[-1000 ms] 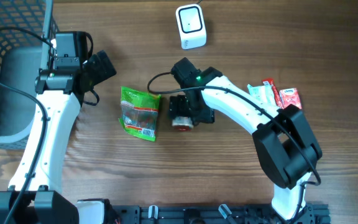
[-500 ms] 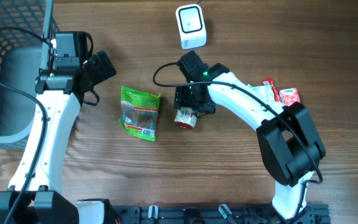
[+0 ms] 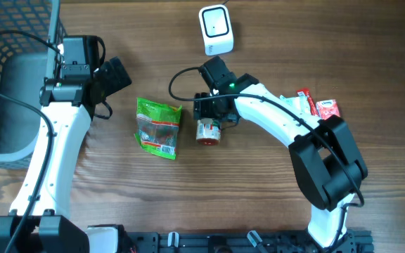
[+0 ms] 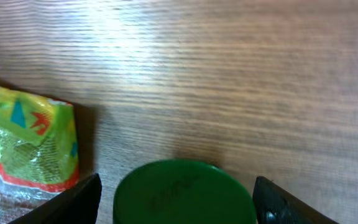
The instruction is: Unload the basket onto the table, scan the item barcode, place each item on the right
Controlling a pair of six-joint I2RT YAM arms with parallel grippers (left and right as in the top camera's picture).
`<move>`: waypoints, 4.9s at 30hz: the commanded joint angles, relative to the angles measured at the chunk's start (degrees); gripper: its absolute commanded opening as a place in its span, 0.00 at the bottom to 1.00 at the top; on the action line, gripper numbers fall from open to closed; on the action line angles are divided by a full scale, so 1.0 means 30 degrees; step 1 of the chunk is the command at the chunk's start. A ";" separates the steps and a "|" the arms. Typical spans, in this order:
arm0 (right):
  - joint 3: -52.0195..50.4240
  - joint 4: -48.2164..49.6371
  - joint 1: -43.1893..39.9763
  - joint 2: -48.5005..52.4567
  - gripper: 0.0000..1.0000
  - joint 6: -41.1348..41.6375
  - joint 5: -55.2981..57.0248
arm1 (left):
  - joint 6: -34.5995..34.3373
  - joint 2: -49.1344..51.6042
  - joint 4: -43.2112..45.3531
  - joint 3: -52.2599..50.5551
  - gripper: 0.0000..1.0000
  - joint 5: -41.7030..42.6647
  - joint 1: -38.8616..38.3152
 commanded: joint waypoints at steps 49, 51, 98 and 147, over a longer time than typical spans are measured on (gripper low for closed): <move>0.9865 -1.1351 0.4320 0.5253 0.83 -0.0357 0.7832 | -0.0248 0.0000 0.0051 0.0095 1.00 -0.0175 0.0036; 0.9843 -1.1366 0.4313 0.5544 0.81 -0.0379 0.8058 | -0.0248 0.0000 0.0051 0.0095 1.00 -0.0175 0.0036; 0.6827 -0.8714 0.3271 -0.7358 0.45 -0.3672 0.8604 | -0.0240 0.0000 0.0051 0.0095 1.00 -0.0175 0.0036; -1.6524 2.5216 0.3271 -1.1147 1.00 -0.8335 0.9938 | -0.0248 0.0000 0.0051 0.0095 1.00 -0.0175 0.0036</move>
